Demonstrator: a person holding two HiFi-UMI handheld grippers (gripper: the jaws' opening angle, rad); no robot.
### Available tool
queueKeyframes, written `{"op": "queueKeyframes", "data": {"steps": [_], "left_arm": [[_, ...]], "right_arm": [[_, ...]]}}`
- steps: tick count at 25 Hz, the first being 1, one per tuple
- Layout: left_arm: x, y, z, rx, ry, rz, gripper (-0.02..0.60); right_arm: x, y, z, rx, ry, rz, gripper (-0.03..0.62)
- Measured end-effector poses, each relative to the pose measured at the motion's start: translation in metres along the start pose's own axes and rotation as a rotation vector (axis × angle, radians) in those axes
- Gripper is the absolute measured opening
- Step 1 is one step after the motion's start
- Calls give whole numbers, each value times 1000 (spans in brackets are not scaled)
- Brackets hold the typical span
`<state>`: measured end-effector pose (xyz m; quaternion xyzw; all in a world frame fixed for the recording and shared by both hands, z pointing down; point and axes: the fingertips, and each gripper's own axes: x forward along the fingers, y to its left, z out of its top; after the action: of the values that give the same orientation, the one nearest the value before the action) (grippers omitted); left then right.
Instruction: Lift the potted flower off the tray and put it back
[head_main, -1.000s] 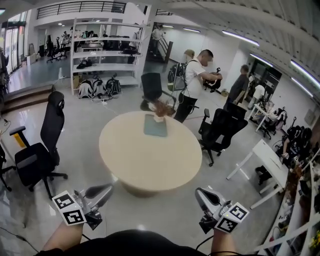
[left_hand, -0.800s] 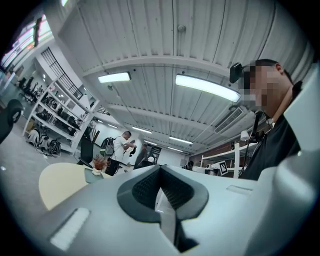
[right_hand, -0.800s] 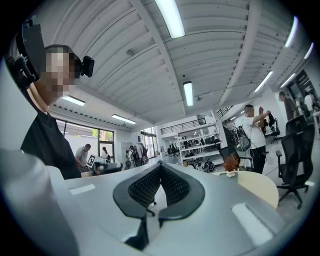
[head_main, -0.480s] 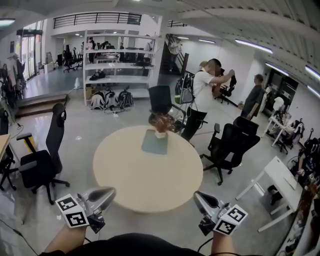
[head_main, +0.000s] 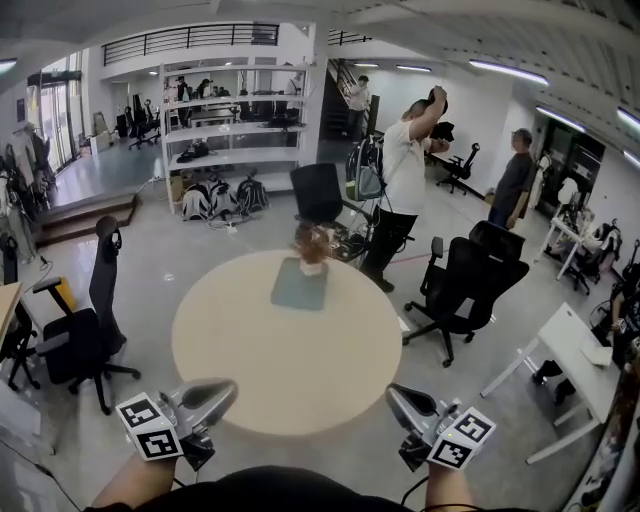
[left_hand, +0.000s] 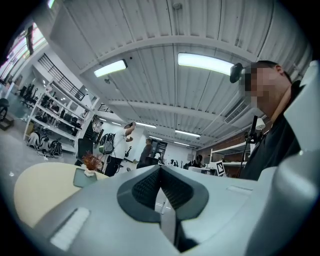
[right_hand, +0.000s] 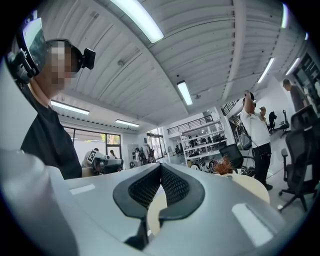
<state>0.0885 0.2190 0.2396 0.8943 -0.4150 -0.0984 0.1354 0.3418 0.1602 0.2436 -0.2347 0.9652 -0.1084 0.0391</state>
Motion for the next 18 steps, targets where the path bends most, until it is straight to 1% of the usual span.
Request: {"op": "queueKeyframes", "data": {"steps": [5, 8, 11, 14, 18], "left_arm": [[17, 26, 2, -31, 1, -18, -6], [20, 52, 4, -47, -3, -41, -6], [19, 87, 12, -63, -13, -74, -6], [22, 129, 30, -74, -24, -108, -6], [20, 188, 58, -56, -31, -150, -6]], "right_arm": [[19, -18, 2, 13, 16, -18, 15], [43, -19, 3, -11, 38, -28, 15], [70, -18, 10, -38, 41, -66, 15], [106, -22, 19, -35, 34, -107, 15], [165, -21, 29, -62, 17, -133, 15]]}}
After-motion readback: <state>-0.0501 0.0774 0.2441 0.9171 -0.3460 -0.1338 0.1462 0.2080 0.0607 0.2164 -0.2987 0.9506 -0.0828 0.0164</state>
